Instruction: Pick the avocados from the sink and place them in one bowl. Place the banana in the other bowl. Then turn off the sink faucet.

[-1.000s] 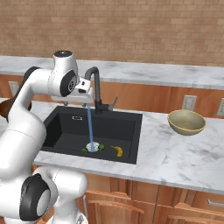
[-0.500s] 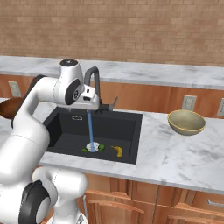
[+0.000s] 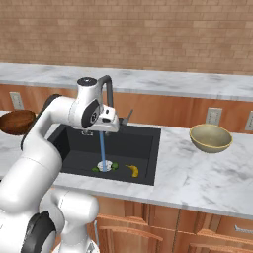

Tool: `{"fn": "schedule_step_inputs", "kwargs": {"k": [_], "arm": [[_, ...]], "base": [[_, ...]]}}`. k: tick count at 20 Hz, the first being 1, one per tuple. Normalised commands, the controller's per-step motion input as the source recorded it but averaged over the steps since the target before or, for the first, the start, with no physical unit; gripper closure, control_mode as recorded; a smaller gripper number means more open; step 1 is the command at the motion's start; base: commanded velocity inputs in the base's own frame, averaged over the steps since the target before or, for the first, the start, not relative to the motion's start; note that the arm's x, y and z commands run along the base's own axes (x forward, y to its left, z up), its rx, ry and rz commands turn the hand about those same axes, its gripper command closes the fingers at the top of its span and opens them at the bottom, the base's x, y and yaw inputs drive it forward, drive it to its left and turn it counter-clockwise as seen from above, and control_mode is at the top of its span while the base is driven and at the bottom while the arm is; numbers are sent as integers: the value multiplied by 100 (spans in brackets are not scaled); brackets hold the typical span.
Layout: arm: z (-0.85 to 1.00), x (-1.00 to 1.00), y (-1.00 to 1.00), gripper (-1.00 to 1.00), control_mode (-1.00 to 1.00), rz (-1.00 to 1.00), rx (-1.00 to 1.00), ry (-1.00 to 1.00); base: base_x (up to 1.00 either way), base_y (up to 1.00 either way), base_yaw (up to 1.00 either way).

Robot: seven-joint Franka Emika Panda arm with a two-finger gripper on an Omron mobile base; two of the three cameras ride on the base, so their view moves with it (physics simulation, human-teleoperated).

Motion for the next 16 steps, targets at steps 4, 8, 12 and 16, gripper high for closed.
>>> {"fn": "schedule_step_inputs", "kwargs": {"k": [4,8,12,16], "arm": [[-32,0,-23,-100,-100,0,0,0],[-33,0,-18,-100,-100,0,0,3],[-36,1,-14,-100,-100,0,0,9],[-35,7,-11,-100,-100,0,-2,12]], "base": [[0,0,0],[0,0,0],[0,0,0],[0,0,0]]}}
